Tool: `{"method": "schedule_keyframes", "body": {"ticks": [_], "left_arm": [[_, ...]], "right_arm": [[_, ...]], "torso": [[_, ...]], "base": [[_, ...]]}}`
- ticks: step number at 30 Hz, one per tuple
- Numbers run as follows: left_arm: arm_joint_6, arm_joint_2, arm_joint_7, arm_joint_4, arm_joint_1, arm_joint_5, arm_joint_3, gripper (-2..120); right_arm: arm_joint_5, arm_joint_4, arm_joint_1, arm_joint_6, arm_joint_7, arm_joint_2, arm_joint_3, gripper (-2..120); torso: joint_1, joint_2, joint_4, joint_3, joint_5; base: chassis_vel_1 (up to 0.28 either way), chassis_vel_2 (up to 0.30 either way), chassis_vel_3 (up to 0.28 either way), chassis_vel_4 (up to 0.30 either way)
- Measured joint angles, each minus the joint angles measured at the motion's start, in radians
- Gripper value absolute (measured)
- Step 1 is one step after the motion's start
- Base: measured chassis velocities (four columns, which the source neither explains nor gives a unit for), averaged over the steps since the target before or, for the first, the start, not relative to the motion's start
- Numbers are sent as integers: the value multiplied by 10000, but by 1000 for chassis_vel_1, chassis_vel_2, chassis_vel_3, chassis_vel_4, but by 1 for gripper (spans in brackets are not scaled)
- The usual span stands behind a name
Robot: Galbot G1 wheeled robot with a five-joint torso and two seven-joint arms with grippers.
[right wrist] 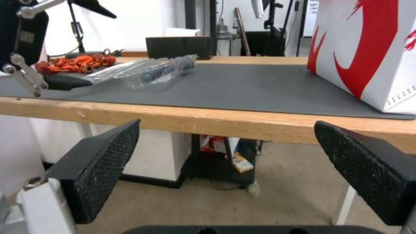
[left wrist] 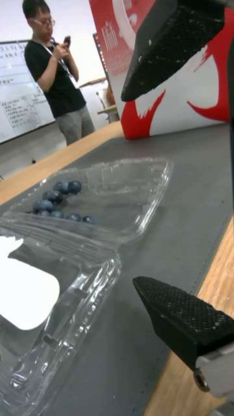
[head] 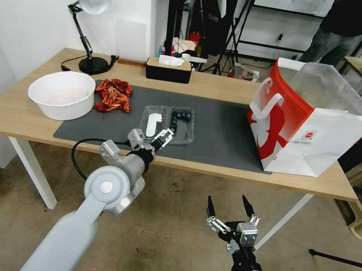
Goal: Close the takeout container lid, then place the container into the takeout bag.
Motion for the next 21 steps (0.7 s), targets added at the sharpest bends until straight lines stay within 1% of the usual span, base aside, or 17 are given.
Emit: {"method": "schedule_keyframes", "body": {"ticks": [7,21], "left_arm": [[-87,-58,-99,370,-343,156,93,100],[-109,-78,-229,670,-574,256,104,100]], "right_arm": [[8,-37,49,13,9,-31,43,100],[9,-93,87,73,47,-44,50,100]], "torso": [[0,0,-1,0,0],[0,0,0,-2,0]], "base": [[0,0,0,0],[0,0,0,0]]}}
